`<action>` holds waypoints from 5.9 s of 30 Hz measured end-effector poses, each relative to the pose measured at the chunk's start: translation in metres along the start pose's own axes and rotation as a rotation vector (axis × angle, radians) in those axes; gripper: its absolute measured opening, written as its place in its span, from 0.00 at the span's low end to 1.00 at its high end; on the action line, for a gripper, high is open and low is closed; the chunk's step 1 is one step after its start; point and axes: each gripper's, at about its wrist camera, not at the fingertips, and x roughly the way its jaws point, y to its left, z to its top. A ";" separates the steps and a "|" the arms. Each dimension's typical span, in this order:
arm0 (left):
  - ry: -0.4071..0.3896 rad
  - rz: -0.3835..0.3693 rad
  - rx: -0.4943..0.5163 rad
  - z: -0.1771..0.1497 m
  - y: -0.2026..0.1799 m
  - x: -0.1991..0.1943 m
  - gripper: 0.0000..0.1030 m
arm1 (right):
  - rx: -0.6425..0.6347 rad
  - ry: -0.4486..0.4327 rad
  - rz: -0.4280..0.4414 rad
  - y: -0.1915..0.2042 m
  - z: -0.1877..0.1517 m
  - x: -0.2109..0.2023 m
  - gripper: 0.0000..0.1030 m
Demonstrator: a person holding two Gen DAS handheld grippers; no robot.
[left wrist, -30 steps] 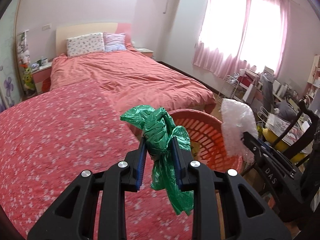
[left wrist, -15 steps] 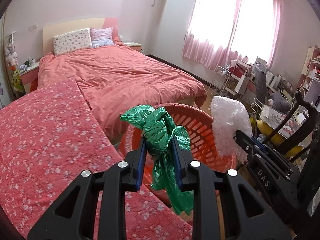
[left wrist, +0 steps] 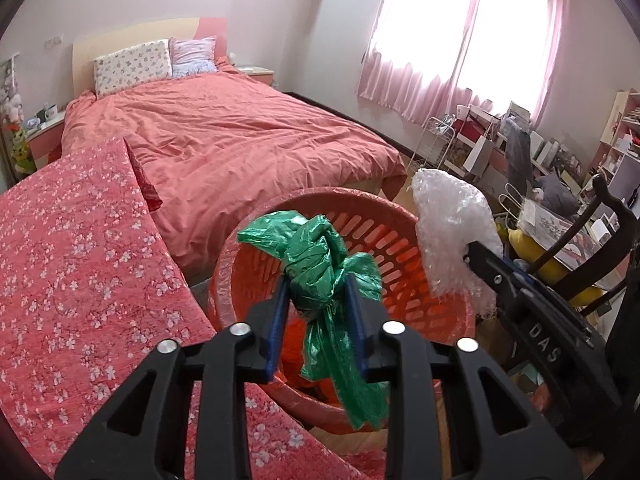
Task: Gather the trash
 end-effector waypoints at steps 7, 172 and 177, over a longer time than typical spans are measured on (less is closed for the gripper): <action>0.024 0.024 -0.037 -0.003 0.009 0.004 0.50 | 0.038 0.001 0.007 -0.011 0.003 0.005 0.41; -0.271 0.618 -0.267 -0.181 0.040 -0.256 0.98 | -0.286 -0.089 -0.093 0.080 -0.136 -0.216 0.96; -0.276 0.616 -0.263 -0.182 0.042 -0.258 0.98 | -0.286 -0.090 -0.093 0.079 -0.136 -0.216 0.96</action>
